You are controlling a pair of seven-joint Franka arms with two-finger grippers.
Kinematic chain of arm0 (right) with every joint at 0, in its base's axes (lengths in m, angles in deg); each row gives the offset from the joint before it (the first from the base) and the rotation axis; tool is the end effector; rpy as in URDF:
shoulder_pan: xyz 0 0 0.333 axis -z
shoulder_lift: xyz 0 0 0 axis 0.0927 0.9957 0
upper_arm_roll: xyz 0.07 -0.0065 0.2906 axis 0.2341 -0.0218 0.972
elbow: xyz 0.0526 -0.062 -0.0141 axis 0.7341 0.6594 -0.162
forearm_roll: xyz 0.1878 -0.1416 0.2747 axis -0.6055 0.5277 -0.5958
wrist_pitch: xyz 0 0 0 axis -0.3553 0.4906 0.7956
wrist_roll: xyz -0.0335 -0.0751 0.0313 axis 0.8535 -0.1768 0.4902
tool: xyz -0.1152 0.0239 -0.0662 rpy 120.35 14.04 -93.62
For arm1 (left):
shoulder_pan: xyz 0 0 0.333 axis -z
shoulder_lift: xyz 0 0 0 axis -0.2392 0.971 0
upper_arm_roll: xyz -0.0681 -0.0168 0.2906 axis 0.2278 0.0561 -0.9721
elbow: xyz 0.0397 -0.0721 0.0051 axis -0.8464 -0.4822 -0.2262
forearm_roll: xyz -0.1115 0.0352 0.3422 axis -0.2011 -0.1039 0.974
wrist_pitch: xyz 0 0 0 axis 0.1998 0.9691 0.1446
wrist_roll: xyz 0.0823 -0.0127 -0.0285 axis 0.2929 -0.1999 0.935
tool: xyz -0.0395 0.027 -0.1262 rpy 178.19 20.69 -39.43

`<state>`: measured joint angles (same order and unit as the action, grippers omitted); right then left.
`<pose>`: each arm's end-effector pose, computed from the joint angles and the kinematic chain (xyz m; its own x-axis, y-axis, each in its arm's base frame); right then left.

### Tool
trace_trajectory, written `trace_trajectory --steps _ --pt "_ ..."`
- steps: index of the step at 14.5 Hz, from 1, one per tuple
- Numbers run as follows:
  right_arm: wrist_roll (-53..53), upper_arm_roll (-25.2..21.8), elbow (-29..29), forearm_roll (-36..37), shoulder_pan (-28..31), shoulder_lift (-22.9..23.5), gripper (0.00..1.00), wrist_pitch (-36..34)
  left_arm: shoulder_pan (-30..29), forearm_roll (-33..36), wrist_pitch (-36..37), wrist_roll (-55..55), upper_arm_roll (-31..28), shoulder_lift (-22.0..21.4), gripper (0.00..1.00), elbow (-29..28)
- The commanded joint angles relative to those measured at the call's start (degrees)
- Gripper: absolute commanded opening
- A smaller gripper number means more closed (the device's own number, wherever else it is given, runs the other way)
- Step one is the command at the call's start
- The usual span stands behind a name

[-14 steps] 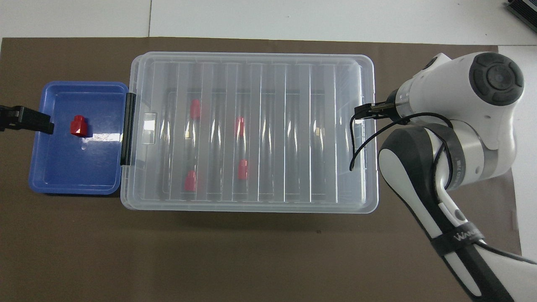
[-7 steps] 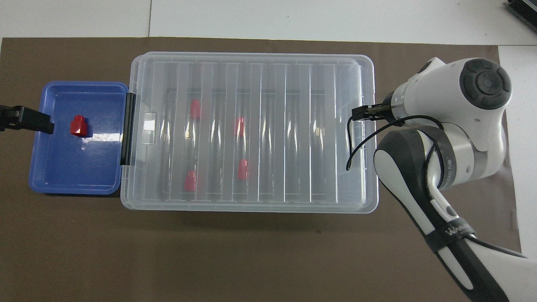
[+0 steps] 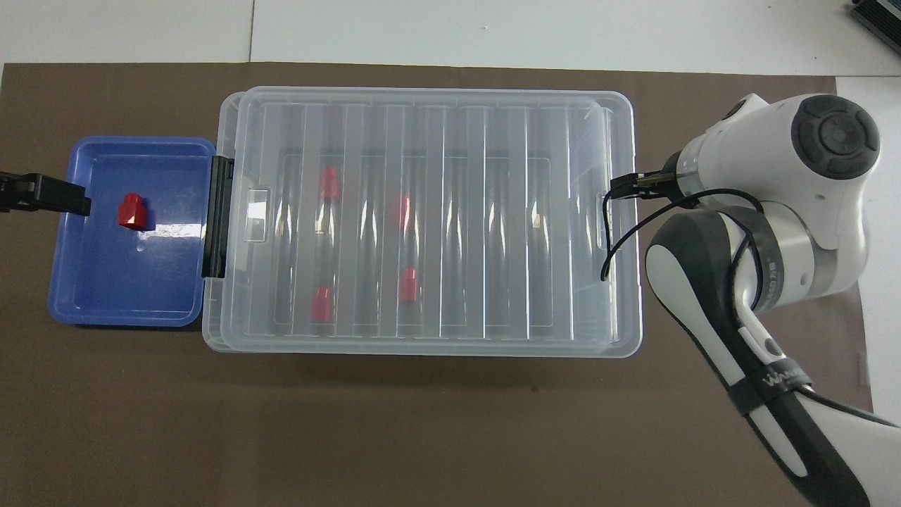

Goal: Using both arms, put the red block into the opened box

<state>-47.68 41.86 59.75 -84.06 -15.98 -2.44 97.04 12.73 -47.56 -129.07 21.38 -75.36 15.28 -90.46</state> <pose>0.5947 0.0922 0.4237 0.9866 0.0466 0.1561 0.0440 -0.9988 0.0199 0.5476 0.0188 0.5513 0.9921 -0.0988 0.0772 -0.0977 -0.9950 -0.0183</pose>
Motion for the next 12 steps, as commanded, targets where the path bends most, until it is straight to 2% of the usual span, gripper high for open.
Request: trace_trajectory --steps 1,5,10,12 --pt "-0.67 0.38 0.08 2.6 2.04 -0.09 1.0 -1.4 -2.49 0.79 -8.51 0.44 -0.11 -3.73 1.0 -7.9" --pt "-0.23 0.38 -0.45 3.39 3.98 -0.35 1.0 -3.42 -4.42 0.79 -19.58 0.53 -0.11 -2.33 1.0 -13.53" --pt "-0.14 0.21 -0.71 5.85 5.73 -0.97 1.0 -4.92 -5.31 0.79 -29.43 0.79 -0.11 2.32 1.0 -19.32" --pt "1.08 0.21 -0.89 6.2 6.79 -1.14 1.0 -6.06 -5.31 0.79 -37.76 2.46 -0.11 3.73 1.0 -24.06"
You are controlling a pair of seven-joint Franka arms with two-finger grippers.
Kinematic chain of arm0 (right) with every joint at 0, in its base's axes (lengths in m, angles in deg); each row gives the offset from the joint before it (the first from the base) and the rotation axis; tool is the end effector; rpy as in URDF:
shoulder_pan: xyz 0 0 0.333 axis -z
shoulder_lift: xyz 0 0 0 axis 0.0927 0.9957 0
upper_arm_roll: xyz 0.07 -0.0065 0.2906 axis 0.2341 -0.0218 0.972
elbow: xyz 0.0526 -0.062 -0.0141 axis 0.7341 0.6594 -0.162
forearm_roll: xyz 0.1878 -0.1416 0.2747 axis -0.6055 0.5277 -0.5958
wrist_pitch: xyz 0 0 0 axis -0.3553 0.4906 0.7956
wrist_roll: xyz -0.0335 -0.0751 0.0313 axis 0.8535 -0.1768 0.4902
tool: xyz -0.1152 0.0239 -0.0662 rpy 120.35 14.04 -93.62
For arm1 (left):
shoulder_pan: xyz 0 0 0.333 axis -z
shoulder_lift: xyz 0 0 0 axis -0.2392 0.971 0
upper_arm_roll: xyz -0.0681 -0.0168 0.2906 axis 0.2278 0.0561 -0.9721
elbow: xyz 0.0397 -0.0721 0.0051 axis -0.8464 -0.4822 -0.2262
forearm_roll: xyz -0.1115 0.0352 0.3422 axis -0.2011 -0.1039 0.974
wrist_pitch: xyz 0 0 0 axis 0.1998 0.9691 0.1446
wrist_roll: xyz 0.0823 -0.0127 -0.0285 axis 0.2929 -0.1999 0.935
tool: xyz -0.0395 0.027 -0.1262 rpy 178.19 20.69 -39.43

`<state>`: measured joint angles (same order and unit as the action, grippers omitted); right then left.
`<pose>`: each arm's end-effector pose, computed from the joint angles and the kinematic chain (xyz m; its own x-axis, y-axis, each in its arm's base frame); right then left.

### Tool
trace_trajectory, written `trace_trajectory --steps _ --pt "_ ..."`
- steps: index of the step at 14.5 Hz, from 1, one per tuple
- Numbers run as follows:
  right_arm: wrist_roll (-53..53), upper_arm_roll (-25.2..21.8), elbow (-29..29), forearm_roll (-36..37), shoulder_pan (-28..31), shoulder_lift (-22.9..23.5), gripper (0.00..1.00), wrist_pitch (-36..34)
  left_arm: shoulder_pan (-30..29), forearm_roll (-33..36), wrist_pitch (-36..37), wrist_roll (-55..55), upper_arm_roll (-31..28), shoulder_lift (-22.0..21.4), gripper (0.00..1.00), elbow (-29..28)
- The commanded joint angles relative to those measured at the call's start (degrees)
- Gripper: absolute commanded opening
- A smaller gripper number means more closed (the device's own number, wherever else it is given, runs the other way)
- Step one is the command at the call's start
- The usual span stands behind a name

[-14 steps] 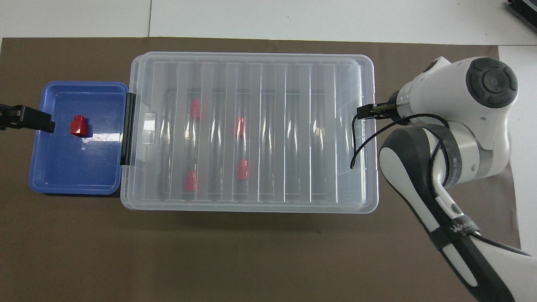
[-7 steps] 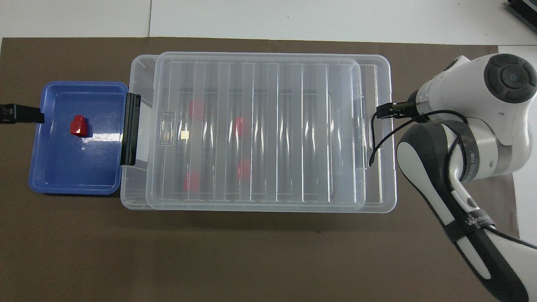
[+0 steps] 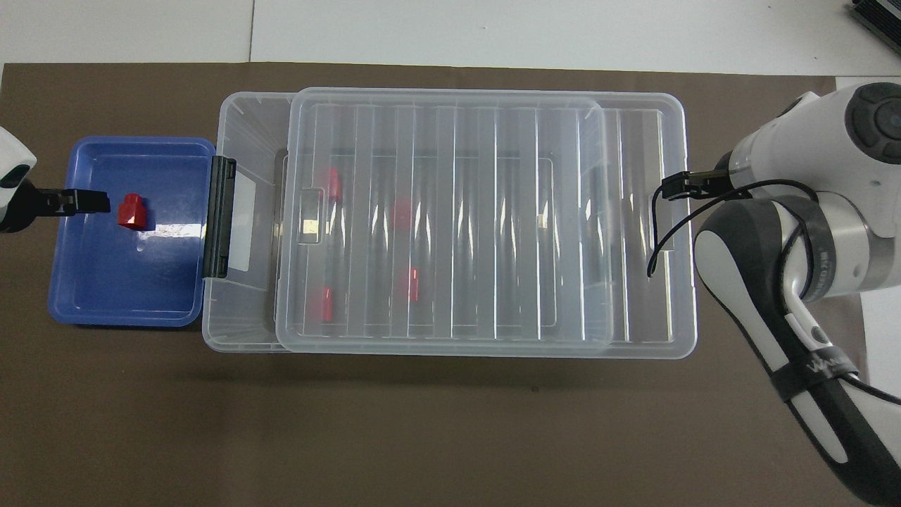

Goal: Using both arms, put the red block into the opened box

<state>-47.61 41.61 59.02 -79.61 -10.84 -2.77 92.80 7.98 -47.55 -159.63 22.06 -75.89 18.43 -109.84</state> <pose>0.5940 0.0293 0.4258 0.9941 -0.0098 0.1079 -0.0206 -0.9949 0.0992 0.5681 0.0715 0.4198 0.9767 -0.0021 0.2148 0.0055 -0.9994 -0.0346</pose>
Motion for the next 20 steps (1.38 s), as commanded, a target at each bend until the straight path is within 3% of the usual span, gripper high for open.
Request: trace_trajectory --steps 1,8,14,15,16,20 --pt "1.89 0.37 -0.16 1.76 2.09 -1.16 1.0 -2.17 -0.55 0.78 -8.72 1.78 0.42 1.81 1.0 -5.06" --pt "4.27 0.37 -0.34 3.78 5.34 -1.51 1.0 -3.75 -0.82 0.78 -20.41 1.79 0.33 12.27 1.0 -4.71" --pt "7.08 0.45 -0.25 4.91 7.9 -1.52 1.0 -3.75 -2.66 0.87 -22.45 -0.15 0.33 13.51 0.96 -5.06" --pt "7.08 0.37 -0.25 5.27 7.9 -1.52 1.0 -3.75 -2.75 0.87 -22.45 -0.15 0.33 13.51 0.84 -5.06" --pt "7.08 0.37 -0.25 5.79 8.07 -1.52 1.0 -3.93 -2.75 0.87 -22.45 -0.15 0.33 13.51 0.62 -5.06" --pt "7.61 0.37 -0.25 7.73 9.3 -1.6 1.0 -4.1 -2.75 0.87 -22.45 0.38 0.33 13.77 0.14 -5.06"
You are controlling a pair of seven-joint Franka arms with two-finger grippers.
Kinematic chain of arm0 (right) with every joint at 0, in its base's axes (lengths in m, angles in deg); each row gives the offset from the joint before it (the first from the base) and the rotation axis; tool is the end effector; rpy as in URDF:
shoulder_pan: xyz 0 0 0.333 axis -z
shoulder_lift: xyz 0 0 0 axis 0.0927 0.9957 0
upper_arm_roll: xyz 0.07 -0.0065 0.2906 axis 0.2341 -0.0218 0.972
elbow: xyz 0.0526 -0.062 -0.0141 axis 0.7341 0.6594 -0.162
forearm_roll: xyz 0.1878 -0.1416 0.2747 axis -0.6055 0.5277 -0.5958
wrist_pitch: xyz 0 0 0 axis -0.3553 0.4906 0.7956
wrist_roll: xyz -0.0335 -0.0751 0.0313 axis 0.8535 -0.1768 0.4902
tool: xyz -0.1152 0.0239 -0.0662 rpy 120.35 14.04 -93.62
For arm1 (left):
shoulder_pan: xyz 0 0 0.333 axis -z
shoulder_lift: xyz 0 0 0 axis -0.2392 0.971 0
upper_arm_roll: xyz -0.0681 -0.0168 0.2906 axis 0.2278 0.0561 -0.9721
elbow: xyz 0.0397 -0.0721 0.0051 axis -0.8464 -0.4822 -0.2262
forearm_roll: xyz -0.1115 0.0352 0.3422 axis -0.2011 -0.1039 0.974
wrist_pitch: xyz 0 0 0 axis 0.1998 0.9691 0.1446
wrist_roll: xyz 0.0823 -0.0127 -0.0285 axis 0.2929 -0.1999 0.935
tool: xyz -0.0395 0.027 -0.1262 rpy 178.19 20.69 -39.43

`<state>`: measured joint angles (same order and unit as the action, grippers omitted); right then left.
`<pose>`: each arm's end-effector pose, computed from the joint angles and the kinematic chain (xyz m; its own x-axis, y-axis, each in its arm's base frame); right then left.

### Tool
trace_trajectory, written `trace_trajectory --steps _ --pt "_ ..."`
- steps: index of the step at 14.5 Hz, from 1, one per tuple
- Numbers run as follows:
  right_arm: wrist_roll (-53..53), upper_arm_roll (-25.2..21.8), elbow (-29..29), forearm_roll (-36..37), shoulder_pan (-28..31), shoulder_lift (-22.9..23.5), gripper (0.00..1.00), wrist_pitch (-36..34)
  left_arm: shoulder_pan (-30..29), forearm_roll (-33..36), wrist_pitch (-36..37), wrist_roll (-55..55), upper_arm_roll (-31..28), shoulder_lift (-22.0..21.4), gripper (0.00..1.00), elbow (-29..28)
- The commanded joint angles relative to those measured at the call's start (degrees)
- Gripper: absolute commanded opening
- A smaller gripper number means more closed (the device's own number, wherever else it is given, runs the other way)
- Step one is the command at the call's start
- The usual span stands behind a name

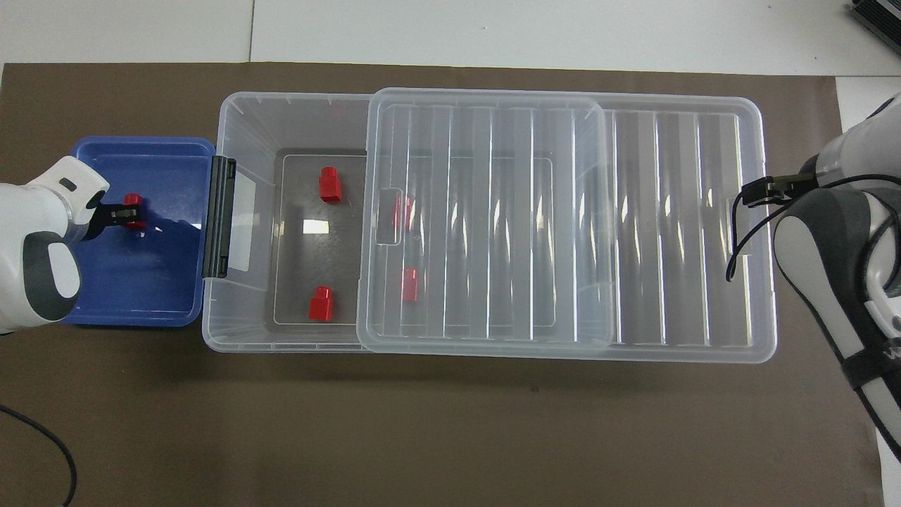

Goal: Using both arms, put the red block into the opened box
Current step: 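Grasp the red block in the blue tray with the left gripper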

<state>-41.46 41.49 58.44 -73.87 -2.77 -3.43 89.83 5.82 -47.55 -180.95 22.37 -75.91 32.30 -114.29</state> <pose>0.5861 -0.0643 0.4335 0.9980 -0.0083 0.0620 -0.0208 -0.9788 0.2037 0.5906 0.0967 0.2864 0.9636 0.0339 0.2650 0.0470 -0.9980 -0.0431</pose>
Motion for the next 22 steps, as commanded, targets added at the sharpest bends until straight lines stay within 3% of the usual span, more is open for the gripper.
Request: trace_trajectory --steps 1,6,13,18,22 --pt "1.63 0.49 0.25 2.08 1.32 -0.94 1.0 -1.23 -0.6 0.87 -1.04 0.16 0.35 -0.1 0.0 -0.61" --pt "1.37 0.76 0.16 1.82 1.23 -1.64 1.0 -1.58 0.54 0.78 3.69 5.94 0.35 -0.89 0.0 1.4" --pt "1.02 1.02 -4.32 -5.65 0.53 -8.05 1.0 -10.62 2.74 0.87 33.38 8.05 0.71 -7.83 0.0 15.72" --pt "-0.73 0.76 -8.54 -10.47 0.79 -11.13 1.0 -19.32 10.1 0.87 46.05 18.76 1.06 -8.8 0.0 23.9" --pt "-4.34 1.2 -11.17 -11.37 0.35 -11.22 1.0 -24.33 18.2 1.57 48.18 30.63 1.06 -9.41 0.0 24.7"
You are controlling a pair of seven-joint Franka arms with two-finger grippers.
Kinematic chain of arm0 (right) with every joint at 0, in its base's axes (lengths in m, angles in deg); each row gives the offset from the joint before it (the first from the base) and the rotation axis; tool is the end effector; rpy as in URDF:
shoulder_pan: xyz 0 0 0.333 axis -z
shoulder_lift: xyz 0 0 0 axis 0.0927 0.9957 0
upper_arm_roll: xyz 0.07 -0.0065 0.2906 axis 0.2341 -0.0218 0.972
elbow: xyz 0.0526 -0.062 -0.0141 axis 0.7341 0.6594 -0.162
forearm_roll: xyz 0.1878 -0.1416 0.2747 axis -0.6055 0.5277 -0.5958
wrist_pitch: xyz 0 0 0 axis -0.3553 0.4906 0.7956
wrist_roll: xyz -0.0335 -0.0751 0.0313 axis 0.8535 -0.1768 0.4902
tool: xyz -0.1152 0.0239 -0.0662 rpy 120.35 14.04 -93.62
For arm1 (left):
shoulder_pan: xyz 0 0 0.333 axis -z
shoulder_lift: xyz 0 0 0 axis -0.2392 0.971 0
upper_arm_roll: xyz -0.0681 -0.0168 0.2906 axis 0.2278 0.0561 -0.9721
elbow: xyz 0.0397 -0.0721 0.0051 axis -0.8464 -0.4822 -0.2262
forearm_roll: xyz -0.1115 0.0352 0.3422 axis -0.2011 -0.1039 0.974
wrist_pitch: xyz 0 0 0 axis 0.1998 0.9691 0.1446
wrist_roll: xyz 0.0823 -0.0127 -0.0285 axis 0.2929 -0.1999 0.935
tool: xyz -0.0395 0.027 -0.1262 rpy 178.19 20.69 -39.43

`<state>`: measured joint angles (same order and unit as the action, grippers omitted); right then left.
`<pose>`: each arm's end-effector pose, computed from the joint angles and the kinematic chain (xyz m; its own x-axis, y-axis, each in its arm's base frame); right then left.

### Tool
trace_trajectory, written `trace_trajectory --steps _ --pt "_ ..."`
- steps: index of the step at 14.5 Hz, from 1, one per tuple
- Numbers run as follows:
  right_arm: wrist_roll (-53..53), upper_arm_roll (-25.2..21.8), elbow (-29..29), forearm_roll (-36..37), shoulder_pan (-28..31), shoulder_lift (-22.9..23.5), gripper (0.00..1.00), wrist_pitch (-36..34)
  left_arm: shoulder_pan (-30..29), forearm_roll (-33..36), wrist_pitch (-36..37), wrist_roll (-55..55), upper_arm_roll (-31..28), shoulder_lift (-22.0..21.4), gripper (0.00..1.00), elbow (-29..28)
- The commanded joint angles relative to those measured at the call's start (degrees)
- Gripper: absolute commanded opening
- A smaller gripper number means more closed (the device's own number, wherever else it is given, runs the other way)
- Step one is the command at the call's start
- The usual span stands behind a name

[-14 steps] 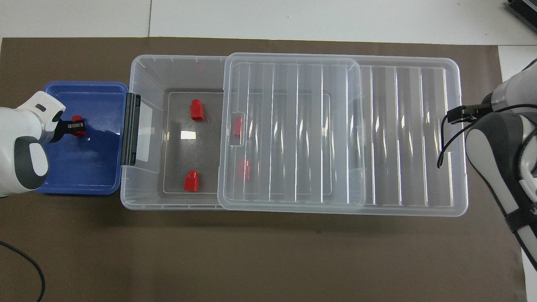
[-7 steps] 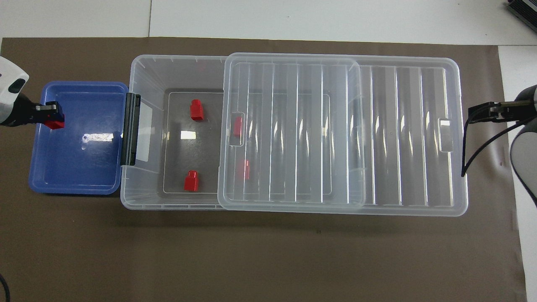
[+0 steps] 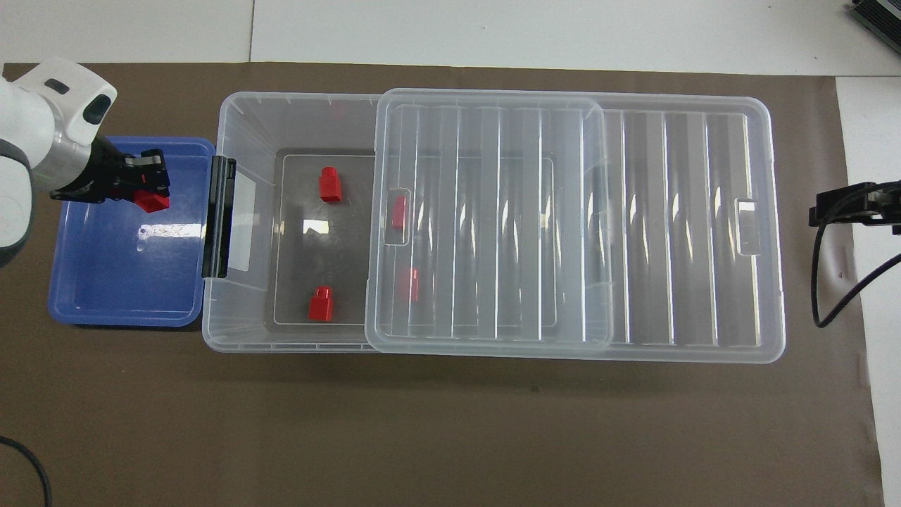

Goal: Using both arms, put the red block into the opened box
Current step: 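Grasp the red block in the blue tray with the left gripper, then carry the red block with the left gripper into the open box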

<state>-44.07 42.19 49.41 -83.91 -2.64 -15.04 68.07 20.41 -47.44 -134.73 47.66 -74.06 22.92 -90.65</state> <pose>0.5210 -0.0421 0.5805 0.9897 -0.1341 0.0503 -0.1360 -0.9901 0.0361 0.5807 -0.0710 0.4836 0.9788 0.2007 0.0415 0.2006 -0.9797 0.0055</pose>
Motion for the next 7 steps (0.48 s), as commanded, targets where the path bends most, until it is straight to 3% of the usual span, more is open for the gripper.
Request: trace_trajectory --steps 1,4,7 --pt "-1.73 0.58 -2.59 -1.15 0.22 0.56 1.0 -3.71 5.02 1.45 1.87 7.36 -0.79 -0.04 0.0 1.06" --pt "-1.73 0.49 -2.51 -1.32 0.31 0.47 1.0 -3.63 7.4 1.37 0.12 11.68 -0.62 -0.04 0.0 1.06" --pt "-1.73 0.58 -2.24 -1.32 0.22 0.39 1.0 -3.28 9.16 1.37 -6.46 15.56 -0.35 0.05 0.0 -1.82"
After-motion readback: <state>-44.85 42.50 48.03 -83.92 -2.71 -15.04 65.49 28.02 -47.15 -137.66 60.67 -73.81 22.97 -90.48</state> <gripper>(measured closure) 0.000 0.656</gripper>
